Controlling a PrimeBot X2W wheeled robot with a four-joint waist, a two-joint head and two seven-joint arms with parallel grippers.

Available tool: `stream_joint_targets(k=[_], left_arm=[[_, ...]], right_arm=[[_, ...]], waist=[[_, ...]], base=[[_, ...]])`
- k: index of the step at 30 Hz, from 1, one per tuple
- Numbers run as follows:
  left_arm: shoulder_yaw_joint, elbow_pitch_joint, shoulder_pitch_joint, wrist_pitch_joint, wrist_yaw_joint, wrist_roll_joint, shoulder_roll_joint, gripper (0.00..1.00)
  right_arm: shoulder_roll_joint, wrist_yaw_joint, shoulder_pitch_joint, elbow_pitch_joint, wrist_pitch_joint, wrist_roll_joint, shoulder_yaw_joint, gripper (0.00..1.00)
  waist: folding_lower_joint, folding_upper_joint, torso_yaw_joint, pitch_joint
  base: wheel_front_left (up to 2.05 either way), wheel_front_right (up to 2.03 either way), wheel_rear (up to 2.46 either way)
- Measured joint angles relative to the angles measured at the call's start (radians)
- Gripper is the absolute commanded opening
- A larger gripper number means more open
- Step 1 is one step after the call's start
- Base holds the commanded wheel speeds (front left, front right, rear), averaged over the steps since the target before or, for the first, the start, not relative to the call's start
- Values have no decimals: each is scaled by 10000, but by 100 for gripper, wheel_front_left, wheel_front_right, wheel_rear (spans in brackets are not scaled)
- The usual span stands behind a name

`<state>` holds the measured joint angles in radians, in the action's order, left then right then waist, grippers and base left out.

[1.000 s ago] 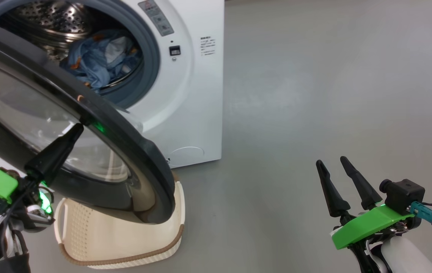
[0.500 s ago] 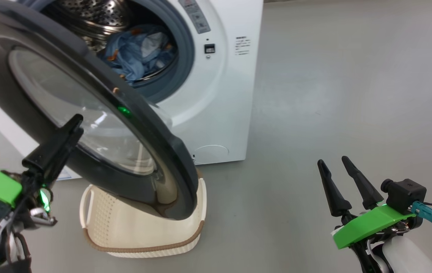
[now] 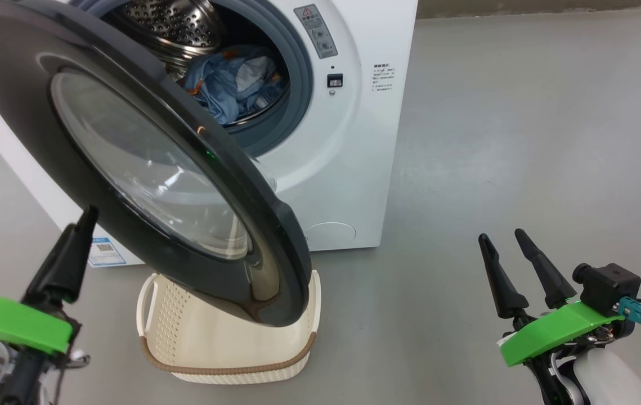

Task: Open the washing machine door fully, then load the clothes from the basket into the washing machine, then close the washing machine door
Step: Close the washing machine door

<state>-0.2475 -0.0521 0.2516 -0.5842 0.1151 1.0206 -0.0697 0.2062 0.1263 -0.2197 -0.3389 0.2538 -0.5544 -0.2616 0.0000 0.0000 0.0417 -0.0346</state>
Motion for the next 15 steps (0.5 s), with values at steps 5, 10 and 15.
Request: stream_joint_targets(k=[5,10,15], left_arm=[[610,-50,-740,2057,77,-1553,-192,100],[1469,71,-1384,4347,88,-2477,-677,100],[2121,642,-1624,6059,88,-3315,-991,100]], right_arm=[[86,0,2,48,0,0,4,100],[125,0,1,109,0,0,58,100],[128,0,1,173,0,0,98,100]], waist=[[0,0,64,-10],[0,0,152,-149],[0,0,167,-294]], base=[[0,0,0],[0,0,0],[0,0,0]])
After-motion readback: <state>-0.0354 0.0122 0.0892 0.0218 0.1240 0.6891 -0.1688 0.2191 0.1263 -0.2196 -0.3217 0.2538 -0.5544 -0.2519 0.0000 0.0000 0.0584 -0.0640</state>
